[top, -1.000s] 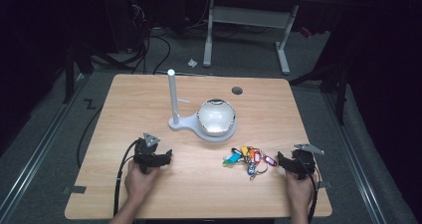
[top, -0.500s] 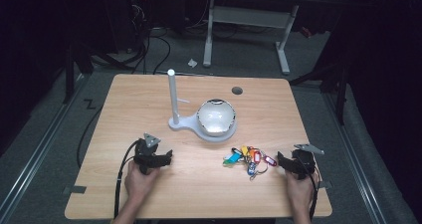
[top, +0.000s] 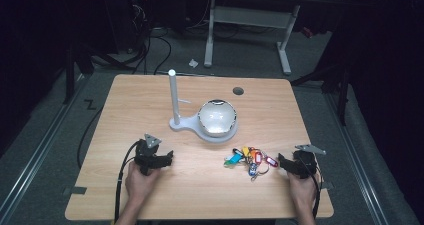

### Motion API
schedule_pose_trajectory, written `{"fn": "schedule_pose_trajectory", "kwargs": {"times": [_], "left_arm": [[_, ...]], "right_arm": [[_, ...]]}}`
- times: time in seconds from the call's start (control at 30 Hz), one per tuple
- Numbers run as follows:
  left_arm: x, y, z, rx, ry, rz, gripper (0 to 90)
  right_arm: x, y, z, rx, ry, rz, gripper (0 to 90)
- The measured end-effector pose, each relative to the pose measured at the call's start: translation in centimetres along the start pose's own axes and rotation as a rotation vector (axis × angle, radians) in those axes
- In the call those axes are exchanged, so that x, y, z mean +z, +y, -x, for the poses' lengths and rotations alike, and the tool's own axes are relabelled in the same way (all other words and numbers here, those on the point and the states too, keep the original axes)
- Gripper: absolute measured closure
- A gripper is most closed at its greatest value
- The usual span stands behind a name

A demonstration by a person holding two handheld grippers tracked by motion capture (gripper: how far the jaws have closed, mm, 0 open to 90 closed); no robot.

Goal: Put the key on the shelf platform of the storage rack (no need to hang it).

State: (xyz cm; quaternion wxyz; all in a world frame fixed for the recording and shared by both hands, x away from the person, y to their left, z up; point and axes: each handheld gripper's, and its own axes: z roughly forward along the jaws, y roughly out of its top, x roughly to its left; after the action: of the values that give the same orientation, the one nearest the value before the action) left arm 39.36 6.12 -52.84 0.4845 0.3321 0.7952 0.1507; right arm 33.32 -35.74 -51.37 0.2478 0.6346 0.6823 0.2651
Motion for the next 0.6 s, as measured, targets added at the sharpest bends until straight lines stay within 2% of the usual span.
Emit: {"fn": "schedule_pose_trajectory", "kwargs": {"times": [0.07,0.17,0.27,0.33,0.37,0.4,0.5,0.6], "left_arm": [[0.0,0.0,0.0,-0.001,0.0,0.0,19.6],[0.0,0.0,0.0,-0.001,0.0,0.0,19.6],[0.0,0.0,0.0,0.0,0.0,0.0,19.6],[0.0,0.0,0.0,-0.001,0.001,0.0,19.6],[0.0,0.0,0.0,-0.002,0.001,0.0,19.6],[0.0,0.0,0.0,-0.002,0.001,0.0,19.6],[0.0,0.0,0.0,-0.001,0.001,0.0,19.6],[0.0,0.0,0.0,-0.006,0.004,0.0,19.6]], "right_arm": [[-0.3,-0.1,0.1,0.012,0.015,0.002,35.8],[-0.8,-0.2,0.1,-0.002,0.028,0.009,38.7],[-1.9,-0.1,0.0,0.002,0.057,0.032,40.1],[-3.0,-0.1,-0.4,-0.012,0.087,0.063,41.3],[-3.0,-0.1,-0.4,-0.012,0.087,0.063,41.3],[-3.7,-0.2,-0.9,-0.022,0.111,0.08,42.0],[-4.2,-0.2,-1.5,-0.036,0.134,0.087,42.4],[-4.8,-0.1,-2.8,-0.066,0.181,0.092,42.5]]}}
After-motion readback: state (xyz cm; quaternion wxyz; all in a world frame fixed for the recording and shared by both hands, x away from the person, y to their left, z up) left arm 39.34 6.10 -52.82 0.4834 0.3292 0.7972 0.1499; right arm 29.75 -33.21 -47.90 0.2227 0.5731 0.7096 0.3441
